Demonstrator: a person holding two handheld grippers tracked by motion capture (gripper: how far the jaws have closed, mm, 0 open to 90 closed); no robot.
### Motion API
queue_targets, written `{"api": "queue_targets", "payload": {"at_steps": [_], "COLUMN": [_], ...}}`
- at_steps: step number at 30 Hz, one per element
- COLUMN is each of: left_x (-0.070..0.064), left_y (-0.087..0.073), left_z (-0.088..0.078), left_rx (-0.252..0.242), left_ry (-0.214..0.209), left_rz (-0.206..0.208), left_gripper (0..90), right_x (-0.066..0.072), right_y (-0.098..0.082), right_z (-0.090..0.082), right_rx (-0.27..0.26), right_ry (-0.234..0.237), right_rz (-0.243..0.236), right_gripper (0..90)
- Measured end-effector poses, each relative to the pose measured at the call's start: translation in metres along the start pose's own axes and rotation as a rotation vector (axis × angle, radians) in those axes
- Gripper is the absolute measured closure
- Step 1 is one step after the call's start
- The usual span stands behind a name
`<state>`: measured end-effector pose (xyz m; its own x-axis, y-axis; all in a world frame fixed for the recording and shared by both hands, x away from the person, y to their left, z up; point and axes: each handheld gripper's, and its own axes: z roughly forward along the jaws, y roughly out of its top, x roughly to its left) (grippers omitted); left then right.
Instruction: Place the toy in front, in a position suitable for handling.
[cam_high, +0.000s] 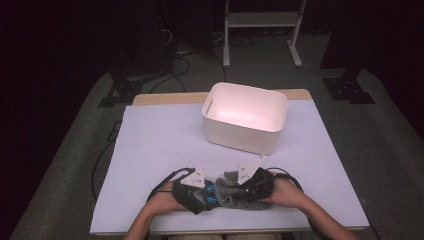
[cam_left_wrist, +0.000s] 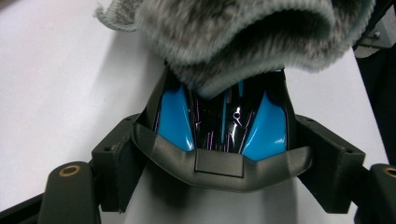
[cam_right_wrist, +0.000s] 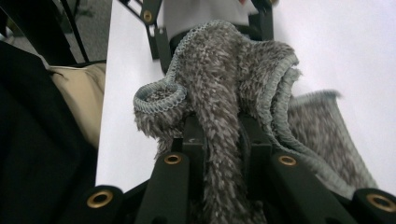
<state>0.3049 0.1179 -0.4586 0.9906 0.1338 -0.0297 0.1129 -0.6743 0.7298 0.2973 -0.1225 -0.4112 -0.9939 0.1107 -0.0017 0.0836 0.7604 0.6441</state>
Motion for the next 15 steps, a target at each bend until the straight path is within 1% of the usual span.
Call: {"api": "queue_targets", "payload": {"at_steps": [1, 3, 5, 7, 8, 9, 12, 14, 15], "left_x": [0.000, 0.000, 0.000, 0.000, 0.000, 0.000, 0.000, 0.001, 0.001], "left_y": [-0.001, -0.001, -0.001, -0.002, -0.002, -0.002, -0.004, -0.005, -0.006], "left_z": [0.000, -0.002, -0.002, -0.003, -0.003, -0.004, -0.008, -0.010, -0.010], "left_rx": [-0.003, 0.011, 0.009, 0.011, 0.011, 0.014, 0.014, 0.016, 0.007], "left_ry": [-0.002, 0.001, 0.003, 0.002, 0.002, 0.005, 0.003, 0.003, 0.001], "left_rz": [0.000, 0.004, 0.003, 0.001, 0.001, 0.004, -0.002, -0.003, -0.006], "left_gripper": [23.2, 23.1, 23.0, 22.9, 22.8, 22.8, 22.5, 22.2, 22.2], "right_x": [0.000, -0.002, -0.003, -0.002, -0.002, -0.002, 0.001, 0.002, 0.003], "right_y": [0.001, 0.000, -0.001, -0.001, -0.001, 0.000, 0.006, 0.008, 0.010], "right_z": [0.000, 0.000, -0.001, -0.003, -0.003, -0.004, -0.010, -0.011, -0.012], "right_rx": [0.000, 0.002, 0.005, 0.003, 0.003, 0.001, -0.006, -0.006, -0.012], "right_ry": [0.000, 0.010, 0.028, 0.033, 0.033, 0.026, 0.009, 0.007, 0.004], "right_rz": [-0.001, 0.010, 0.029, 0.032, 0.032, 0.027, 0.013, 0.007, -0.004], "right_gripper": [75.3, 73.7, 64.5, 58.2, 58.2, 54.1, 45.9, 44.8, 44.0]}}
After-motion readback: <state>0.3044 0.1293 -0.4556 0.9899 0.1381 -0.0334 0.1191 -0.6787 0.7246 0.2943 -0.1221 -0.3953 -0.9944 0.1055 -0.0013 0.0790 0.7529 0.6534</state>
